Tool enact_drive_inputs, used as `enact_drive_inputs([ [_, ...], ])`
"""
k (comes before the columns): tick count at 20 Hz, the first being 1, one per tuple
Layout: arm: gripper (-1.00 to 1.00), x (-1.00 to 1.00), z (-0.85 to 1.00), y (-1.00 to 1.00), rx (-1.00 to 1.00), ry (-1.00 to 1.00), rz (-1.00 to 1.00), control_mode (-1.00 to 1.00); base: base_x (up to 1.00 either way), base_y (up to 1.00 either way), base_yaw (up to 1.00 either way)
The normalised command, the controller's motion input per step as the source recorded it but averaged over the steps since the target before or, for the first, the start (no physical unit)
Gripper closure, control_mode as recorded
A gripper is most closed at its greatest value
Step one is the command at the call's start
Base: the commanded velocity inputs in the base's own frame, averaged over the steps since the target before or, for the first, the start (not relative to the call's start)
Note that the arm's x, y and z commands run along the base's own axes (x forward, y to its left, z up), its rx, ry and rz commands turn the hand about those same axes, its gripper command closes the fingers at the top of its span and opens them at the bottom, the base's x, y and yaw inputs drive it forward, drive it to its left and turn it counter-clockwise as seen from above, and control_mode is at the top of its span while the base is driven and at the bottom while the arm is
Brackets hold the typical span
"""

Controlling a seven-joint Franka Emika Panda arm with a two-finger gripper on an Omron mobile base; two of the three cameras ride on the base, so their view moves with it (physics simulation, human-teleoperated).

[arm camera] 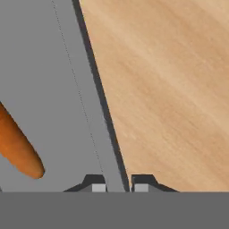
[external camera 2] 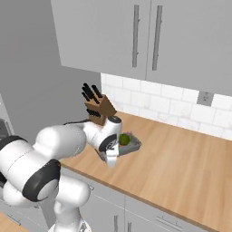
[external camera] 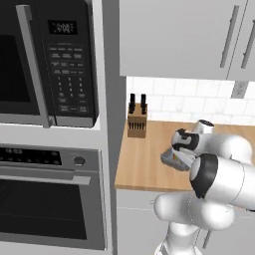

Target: Take the meat container that has the chicken drumstick and place it on the second highest rack of the freezer. Then take the vegetable container that has the carrot and lime and place it on the highest rack of the freezer.

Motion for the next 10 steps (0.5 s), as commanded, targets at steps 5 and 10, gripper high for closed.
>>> enact_drive_inputs([
  [5, 1.00, 0.01, 0.70, 0.00, 0.00, -0.10, -0.18, -1.00, 0.00, 0.00, 0.00],
  [10, 1.00, 0.00, 0.58, 0.00, -0.02, -0.15, -0.13, -1.00, 0.00, 0.00, 0.00],
])
